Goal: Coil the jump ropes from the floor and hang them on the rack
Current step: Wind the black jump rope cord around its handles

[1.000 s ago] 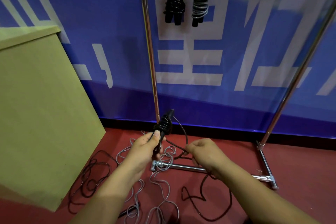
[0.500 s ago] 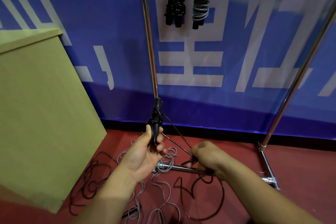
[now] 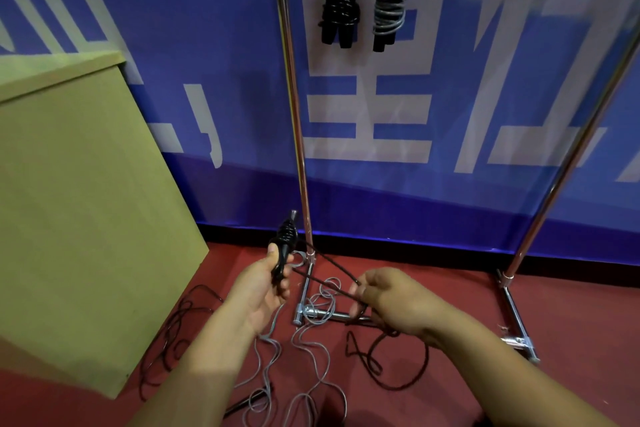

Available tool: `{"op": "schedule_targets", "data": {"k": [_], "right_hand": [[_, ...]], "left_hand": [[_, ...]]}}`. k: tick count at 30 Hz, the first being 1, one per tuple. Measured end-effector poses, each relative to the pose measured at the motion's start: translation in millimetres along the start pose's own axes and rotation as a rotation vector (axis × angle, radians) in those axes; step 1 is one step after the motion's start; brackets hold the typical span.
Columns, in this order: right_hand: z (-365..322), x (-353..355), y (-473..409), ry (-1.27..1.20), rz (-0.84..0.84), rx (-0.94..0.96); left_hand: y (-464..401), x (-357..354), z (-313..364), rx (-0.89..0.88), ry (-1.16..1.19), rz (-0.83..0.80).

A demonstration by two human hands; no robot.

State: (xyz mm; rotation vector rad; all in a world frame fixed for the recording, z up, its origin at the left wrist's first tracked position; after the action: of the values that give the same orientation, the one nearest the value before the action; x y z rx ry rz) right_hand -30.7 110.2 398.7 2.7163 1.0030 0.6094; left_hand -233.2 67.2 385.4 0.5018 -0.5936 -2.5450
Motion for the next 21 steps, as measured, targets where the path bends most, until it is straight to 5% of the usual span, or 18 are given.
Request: {"op": "schedule_targets", "data": {"k": [6, 14, 21], "right_hand": [[1, 20, -9, -0.073, 0.254, 0.030], [-8, 13, 5, 0.375, 0.187, 0.249], [-9, 18, 13, 0.513, 0.270, 0.470]], "left_hand": [[-8, 11, 2, 0.022, 0.014, -0.030], [-19, 17, -3, -0.457, -0.973, 0.195], [-24, 4, -17, -0.407, -1.355, 0.174]]}}
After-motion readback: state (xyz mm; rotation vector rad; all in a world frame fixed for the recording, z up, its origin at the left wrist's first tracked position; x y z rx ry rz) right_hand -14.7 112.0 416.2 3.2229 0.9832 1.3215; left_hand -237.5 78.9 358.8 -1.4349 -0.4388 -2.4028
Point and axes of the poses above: each hand's wrist, its own y-axis away from the middle knuckle, its own x-axis out of the back of the hand, z = x × y, the point moved 3 cm from there along -y, towards the middle knuckle, and after that the axes turned 1 degree about x, right-handed, at the moved point
